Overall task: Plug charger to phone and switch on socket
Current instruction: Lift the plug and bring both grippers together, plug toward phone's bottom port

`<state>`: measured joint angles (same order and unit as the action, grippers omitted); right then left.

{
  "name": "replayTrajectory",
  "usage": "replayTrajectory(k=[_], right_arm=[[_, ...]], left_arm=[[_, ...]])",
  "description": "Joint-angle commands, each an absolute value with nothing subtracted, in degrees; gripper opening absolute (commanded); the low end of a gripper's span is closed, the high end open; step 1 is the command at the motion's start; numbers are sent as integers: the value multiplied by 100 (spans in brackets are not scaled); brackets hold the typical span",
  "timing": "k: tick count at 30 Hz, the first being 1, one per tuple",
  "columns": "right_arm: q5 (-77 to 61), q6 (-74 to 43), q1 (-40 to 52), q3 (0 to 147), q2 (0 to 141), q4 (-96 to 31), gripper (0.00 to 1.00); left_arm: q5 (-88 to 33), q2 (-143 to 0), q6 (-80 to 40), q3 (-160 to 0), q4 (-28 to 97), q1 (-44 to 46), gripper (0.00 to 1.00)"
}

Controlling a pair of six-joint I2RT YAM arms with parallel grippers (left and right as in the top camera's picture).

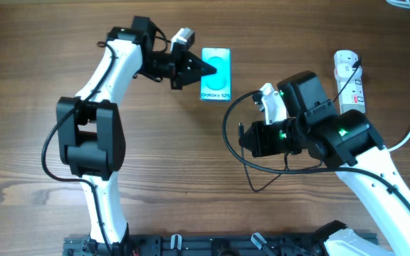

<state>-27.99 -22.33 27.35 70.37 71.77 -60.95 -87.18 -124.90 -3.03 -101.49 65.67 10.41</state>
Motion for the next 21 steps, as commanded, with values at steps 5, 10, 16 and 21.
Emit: replayTrajectory(k=[5, 10, 16, 21], right_arm=[[-3006, -2615, 2781, 7050, 7102, -6025, 4], [-2770, -2864, 2781, 7048, 7179, -5929, 4], [-2770, -2871, 2781, 7048, 7312, -5850, 4], [-2744, -2860, 2781, 7043, 7341, -5883, 4]], left_arm=[[-9032, -12265, -176, -10245, 6333, 1267, 4], [-9019, -12267, -460, -10245, 6226, 1267, 4], [-7358, -12265, -2794, -10245, 5127, 1402, 4], [-7607, -12245, -4351, -10245, 3205, 1673, 4]])
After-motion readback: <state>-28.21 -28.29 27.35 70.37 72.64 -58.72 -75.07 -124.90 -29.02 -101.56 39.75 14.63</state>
